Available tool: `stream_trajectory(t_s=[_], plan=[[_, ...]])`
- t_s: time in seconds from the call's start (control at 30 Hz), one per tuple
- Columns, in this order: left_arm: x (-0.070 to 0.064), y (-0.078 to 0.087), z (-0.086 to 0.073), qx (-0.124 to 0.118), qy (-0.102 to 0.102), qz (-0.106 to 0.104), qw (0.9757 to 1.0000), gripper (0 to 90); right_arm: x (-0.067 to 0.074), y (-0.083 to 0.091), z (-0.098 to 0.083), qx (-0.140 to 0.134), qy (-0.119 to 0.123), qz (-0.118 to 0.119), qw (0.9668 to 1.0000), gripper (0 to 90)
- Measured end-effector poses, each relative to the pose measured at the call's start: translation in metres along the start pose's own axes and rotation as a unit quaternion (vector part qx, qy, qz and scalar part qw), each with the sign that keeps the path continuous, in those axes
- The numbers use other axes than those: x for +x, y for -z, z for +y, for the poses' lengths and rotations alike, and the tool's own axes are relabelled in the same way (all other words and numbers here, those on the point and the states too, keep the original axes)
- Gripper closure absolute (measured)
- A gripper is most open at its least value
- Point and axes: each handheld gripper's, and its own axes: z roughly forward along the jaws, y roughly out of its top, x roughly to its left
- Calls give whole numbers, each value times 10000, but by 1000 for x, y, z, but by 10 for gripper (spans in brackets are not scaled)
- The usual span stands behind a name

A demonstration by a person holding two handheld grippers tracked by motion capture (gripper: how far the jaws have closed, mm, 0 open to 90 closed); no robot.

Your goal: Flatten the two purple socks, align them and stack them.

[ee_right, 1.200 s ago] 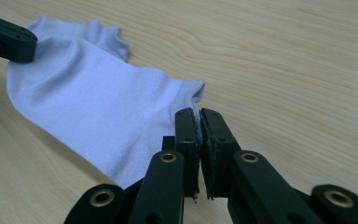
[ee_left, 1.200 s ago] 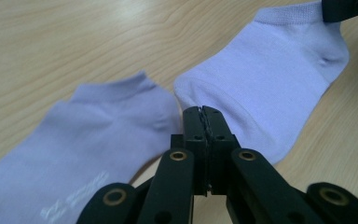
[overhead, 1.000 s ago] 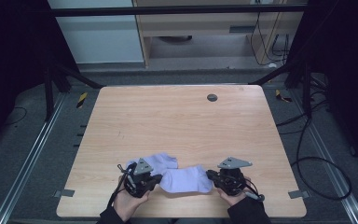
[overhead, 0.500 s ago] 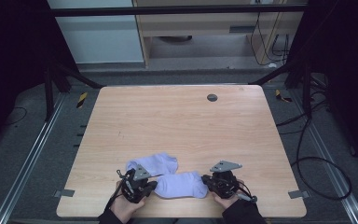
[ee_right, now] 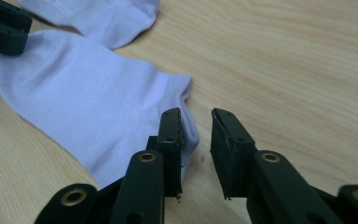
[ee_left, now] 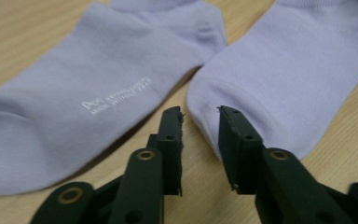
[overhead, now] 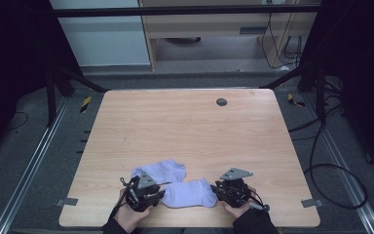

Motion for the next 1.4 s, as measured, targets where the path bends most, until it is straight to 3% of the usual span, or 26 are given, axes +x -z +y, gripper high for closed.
stream_trajectory(t_s=[0.1, 0.23, 0.53, 0.77, 1.03, 1.17, 1.4], plan=[[5, 7, 2, -214, 44, 126, 9997, 595, -2, 4, 3, -242, -32, -48, 9997, 674], [17, 11, 3, -327, 153, 268, 9990, 538, -5, 6, 8, -459, -53, -52, 9989, 641], [25, 18, 2, -452, 254, 332, 9981, 486, -4, 1, 20, -466, 21, -83, 9989, 615], [49, 30, 0, -587, 501, 674, 9947, 466, 0, -3, 40, -645, -92, 7, 9979, 578], [77, 33, -8, -406, 665, 1093, 9909, 467, 21, -31, 69, -474, -19, 36, 9989, 543], [86, 28, -11, -311, 763, 1171, 9897, 484, 29, -49, 80, -355, 29, 23, 9994, 540], [93, 16, -12, -138, 712, 1224, 9898, 521, 34, -82, 88, -133, -66, -110, 9998, 574]])
